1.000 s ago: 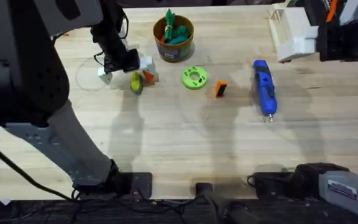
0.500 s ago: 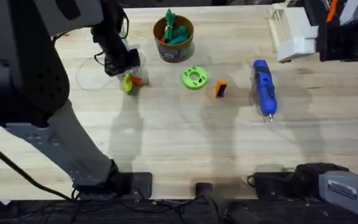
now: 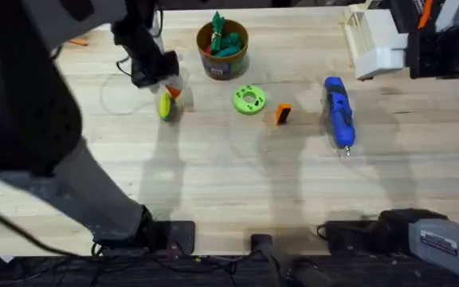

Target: Pick up the gripper from the table and insert it into the empty holder that is missing its gripper. Then pick up a screw, insert it into the mounting hole, and use the screwdriver to tighten it. Finally, clean up the table by picking up the vegetable and placing it into the bucket.

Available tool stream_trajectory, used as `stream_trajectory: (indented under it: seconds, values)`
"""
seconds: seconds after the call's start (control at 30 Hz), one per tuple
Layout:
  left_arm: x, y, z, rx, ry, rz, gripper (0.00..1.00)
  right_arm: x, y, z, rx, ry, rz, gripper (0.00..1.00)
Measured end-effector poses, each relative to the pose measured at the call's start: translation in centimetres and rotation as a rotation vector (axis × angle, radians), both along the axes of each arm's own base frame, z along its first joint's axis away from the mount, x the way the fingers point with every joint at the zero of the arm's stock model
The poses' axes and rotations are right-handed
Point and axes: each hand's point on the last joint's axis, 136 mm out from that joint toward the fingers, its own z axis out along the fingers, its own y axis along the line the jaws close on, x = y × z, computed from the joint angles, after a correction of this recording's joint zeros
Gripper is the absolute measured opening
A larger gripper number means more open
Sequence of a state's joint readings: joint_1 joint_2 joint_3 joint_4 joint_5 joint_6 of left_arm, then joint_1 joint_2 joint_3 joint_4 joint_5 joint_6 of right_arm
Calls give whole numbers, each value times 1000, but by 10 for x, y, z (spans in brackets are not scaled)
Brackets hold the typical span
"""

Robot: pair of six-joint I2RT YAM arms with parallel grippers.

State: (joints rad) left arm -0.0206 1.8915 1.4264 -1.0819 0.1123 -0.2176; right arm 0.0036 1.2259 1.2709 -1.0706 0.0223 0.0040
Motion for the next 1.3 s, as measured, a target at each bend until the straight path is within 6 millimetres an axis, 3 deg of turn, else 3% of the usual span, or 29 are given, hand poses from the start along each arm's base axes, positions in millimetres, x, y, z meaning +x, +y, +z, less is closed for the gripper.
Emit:
stream_trajectory:
  seconds: [0.27, 0.3, 0.43, 0.47, 0.63, 0.67, 0.7, 1.3]
  values:
    - [6, -3, 97, -3, -285, -32, 13, 0, 0, 0, 0, 0, 0, 991]
    - [0, -3, 124, 1, -360, -53, 13, 0, 0, 0, 0, 0, 0, 991]
    - [-6, -3, 147, 8, -431, -86, 13, 0, 0, 0, 0, 0, 0, 993]
    - [-8, -2, 150, 11, -442, -93, 26, 0, 0, 0, 0, 0, 0, 992]
    - [-13, -2, 160, 16, -470, -111, 783, 0, 0, 0, 0, 0, 0, 991]
    - [-13, -2, 160, 17, -470, -112, 915, 0, 0, 0, 0, 0, 0, 991]
    - [-13, -2, 160, 17, -468, -113, 968, 0, 0, 0, 0, 0, 0, 992]
    - [-13, -2, 160, 20, -468, -116, 988, -2, 0, -1, 0, 8, 0, 992]
